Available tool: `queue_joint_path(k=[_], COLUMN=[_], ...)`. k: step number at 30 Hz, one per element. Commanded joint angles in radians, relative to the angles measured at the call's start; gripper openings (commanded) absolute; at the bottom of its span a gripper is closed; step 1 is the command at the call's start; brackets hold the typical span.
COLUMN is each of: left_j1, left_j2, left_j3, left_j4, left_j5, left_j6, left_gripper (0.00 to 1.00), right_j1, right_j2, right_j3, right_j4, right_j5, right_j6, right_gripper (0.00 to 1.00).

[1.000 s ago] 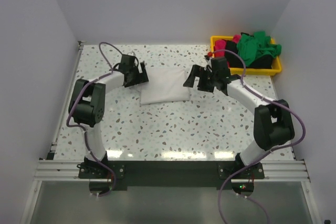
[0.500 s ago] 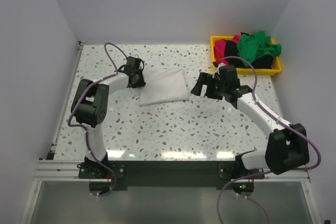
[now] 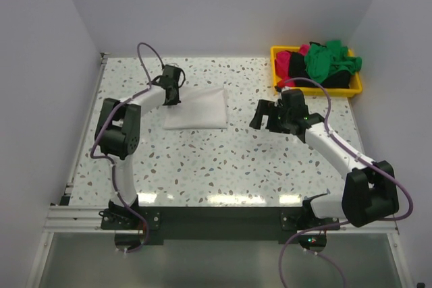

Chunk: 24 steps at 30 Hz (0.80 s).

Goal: Fold and stack the t-shirts
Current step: Neatly place the folded tshirt to the corner

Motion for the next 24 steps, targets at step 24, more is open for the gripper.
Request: queue_joint_path(k=[24], left_j1=[0.24], left_j2=[-0.004], left_j3=[0.096], left_j4=[0.017], left_j5=[-0.066], left_j6=[0.508], left_gripper=[0.0], right_j1=[0.0], right_j2=[-0.046], right_j3=[-0.009], right_j4=[-0.027], right_j5=[0.14], right_j6=[-0.059], right_gripper=[0.99])
